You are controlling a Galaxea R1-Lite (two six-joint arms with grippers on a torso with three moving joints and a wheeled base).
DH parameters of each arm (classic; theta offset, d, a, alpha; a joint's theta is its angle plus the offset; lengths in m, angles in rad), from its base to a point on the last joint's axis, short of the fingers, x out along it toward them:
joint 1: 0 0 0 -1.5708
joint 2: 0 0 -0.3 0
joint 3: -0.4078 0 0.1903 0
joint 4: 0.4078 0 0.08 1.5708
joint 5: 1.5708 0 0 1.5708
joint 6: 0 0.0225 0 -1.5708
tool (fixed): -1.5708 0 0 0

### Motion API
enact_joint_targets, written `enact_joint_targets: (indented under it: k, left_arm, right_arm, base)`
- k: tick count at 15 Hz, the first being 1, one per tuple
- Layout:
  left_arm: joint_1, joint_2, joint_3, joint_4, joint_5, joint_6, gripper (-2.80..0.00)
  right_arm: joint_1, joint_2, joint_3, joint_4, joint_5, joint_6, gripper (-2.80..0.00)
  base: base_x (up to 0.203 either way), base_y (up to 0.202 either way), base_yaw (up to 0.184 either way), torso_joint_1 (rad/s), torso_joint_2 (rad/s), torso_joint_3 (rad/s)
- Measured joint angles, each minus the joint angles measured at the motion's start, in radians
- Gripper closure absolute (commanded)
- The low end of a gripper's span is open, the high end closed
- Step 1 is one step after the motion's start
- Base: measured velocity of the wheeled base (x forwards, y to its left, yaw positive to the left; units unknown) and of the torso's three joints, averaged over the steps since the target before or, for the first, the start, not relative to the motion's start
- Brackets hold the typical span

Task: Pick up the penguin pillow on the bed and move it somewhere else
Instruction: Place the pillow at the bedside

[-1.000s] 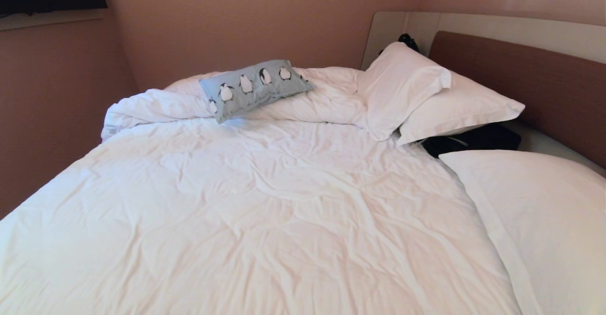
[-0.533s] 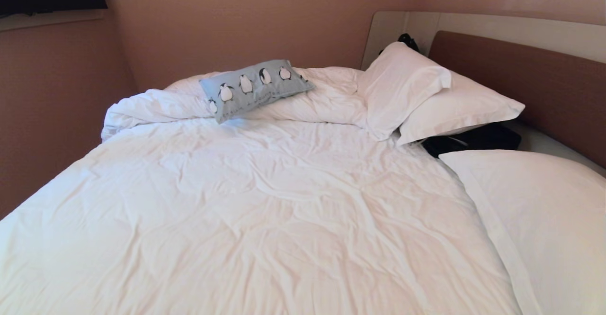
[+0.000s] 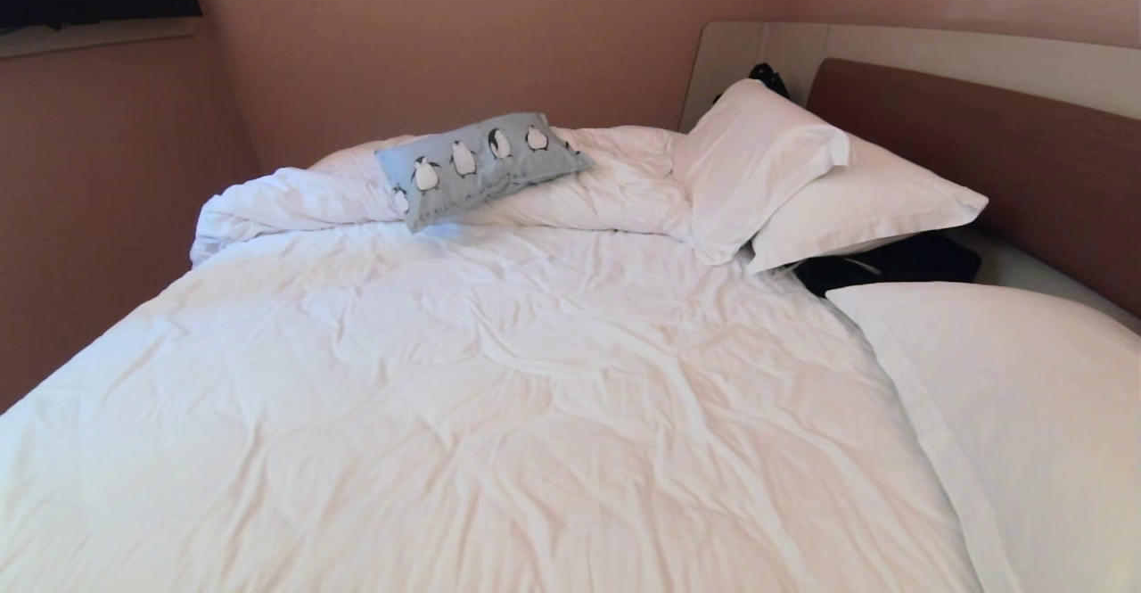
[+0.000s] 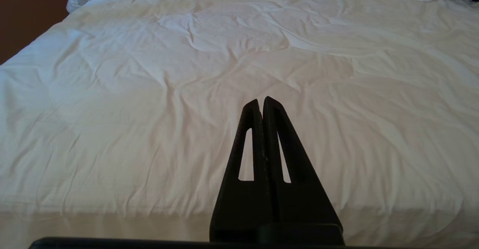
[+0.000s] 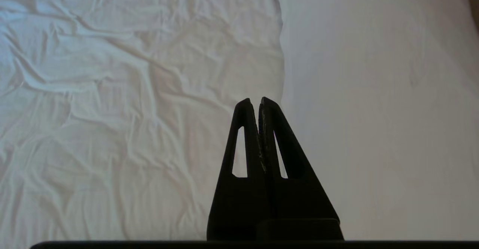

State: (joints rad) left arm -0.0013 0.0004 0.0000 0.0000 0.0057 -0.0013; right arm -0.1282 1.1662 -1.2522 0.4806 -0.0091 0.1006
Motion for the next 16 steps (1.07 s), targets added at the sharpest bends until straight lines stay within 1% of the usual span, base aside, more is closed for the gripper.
enact_joint_targets:
  k: [3,6,8,10,13,16]
  left_arm:
    - [0.0,0.0,0.0,0.0,0.0,0.0,0.0]
    - [0.0,0.0,0.0,0.0,0.0,0.0,0.0]
    - [0.0,0.0,0.0,0.0,0.0,0.0,0.0]
    - [0.0,0.0,0.0,0.0,0.0,0.0,0.0]
    - [0.0,0.0,0.0,0.0,0.0,0.0,0.0]
    - [0.0,0.0,0.0,0.0,0.0,0.0,0.0]
  right_arm:
    - [-0.032,0.021,0.019,-0.12,-0.002,-0.02,0.0]
    - [-0.044,0.059,0.043,-0.216,-0.002,-0.029,0.0]
    - [-0.084,0.12,0.047,-0.281,-0.006,-0.034,0.0]
    - [-0.147,0.22,0.036,-0.348,-0.007,-0.033,0.0]
    - [-0.232,0.393,-0.048,-0.441,0.002,-0.037,0.0]
    - [-0.27,0.56,-0.174,-0.484,0.003,-0.077,0.0]
  base:
    - [0.0,0.0,0.0,0.0,0.0,0.0]
    - [0.0,0.0,0.0,0.0,0.0,0.0]
    - [0.0,0.0,0.0,0.0,0.0,0.0]
    - [0.0,0.0,0.0,0.0,0.0,0.0]
    - [0.0,0.0,0.0,0.0,0.0,0.0]
    - [0.0,0.0,0.0,0.0,0.0,0.0]
